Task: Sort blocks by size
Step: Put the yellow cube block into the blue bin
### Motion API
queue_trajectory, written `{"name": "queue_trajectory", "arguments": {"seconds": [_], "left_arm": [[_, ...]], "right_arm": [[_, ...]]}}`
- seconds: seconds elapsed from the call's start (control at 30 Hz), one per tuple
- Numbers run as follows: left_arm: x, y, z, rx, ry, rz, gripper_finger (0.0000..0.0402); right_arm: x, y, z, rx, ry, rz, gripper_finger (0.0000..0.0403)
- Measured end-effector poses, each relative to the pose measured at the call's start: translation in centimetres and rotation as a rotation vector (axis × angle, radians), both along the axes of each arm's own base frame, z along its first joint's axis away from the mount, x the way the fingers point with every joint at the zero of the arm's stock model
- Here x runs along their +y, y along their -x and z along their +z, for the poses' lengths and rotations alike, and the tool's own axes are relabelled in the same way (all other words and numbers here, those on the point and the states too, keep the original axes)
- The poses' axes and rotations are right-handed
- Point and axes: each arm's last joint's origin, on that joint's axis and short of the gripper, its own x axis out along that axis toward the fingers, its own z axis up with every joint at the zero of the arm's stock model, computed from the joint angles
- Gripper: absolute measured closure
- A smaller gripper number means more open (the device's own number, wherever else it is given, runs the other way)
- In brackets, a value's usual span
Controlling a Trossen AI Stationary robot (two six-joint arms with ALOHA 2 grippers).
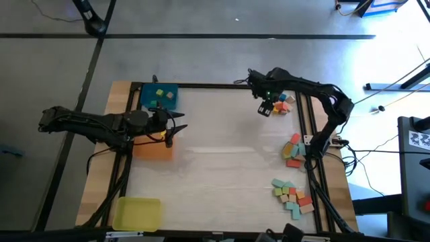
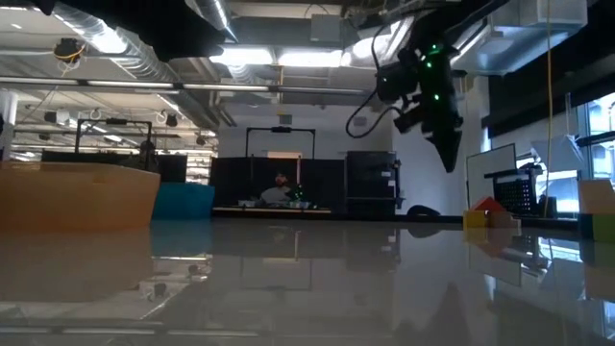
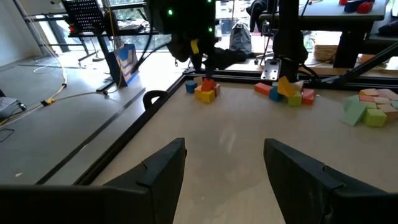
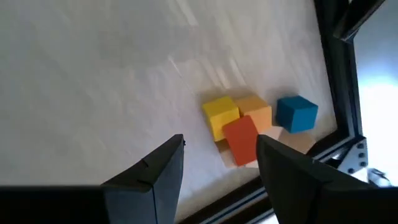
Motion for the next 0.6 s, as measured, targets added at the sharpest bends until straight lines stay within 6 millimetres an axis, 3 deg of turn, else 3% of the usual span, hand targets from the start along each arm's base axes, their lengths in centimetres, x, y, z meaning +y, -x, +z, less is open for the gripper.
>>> {"name": "queue_trajectory", "arguments": {"seconds": [0.17,0.6], "left_arm": [[0.0,0.0,0.0,0.000,-0.001,0.000,0.0196],[0.0,0.0,0.0,0.009,-0.024,-0.005,0.0196]], "right_arm": [[-0.3,0.5,-0.6,0.077,0.072,-0.001,0.0203],[-2.5,1.8,-1.9,0.002,0.063,-0.150,0.0203]]}}
